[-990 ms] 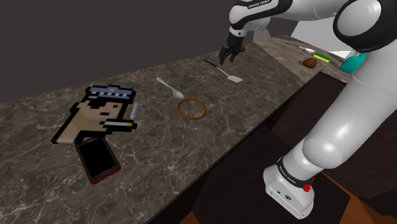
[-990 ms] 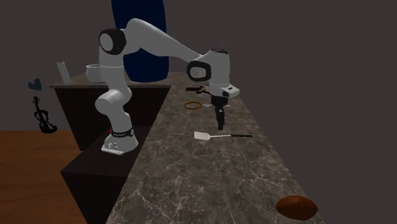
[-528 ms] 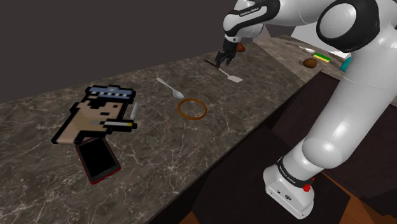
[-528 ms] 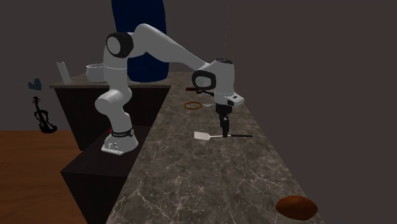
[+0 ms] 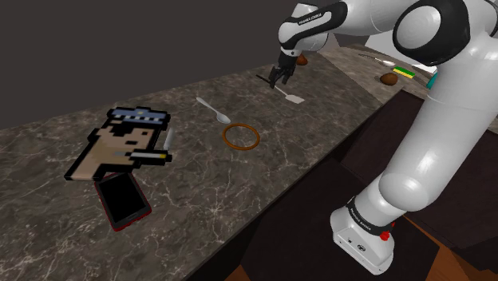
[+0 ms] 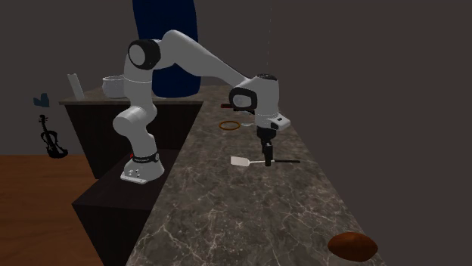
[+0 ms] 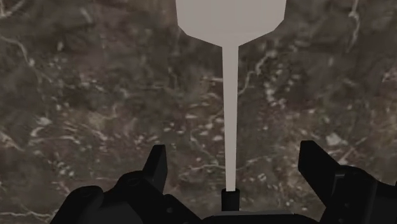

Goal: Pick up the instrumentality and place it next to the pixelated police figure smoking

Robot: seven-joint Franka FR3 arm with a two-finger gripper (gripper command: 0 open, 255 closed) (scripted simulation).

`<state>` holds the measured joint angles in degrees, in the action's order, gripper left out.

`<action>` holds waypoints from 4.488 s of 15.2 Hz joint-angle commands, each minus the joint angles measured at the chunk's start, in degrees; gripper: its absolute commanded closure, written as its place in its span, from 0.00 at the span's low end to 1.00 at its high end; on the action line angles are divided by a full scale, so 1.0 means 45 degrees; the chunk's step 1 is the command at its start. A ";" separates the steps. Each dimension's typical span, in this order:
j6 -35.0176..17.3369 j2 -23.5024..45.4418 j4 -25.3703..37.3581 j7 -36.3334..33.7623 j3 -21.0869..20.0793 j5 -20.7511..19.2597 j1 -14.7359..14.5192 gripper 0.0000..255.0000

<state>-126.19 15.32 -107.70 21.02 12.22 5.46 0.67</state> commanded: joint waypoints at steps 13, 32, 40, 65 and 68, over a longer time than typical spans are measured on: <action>0.0148 -0.0073 0.0078 -0.0019 0.0008 -0.0026 -0.0005 1.00; 0.2695 -0.1338 0.1406 -0.0528 0.0017 -0.0450 -0.0215 1.00; 0.1979 -0.3968 -0.1849 -0.2776 -0.0862 -0.1159 -0.1368 1.00; 0.1907 -0.7807 -0.5743 -1.0334 -0.5659 -0.0521 -0.4546 1.00; 0.1953 -0.7725 -0.5598 -1.1300 -0.6336 -0.0364 -0.4925 1.00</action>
<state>-117.61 -19.94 -133.63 -28.21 -15.22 3.68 -20.97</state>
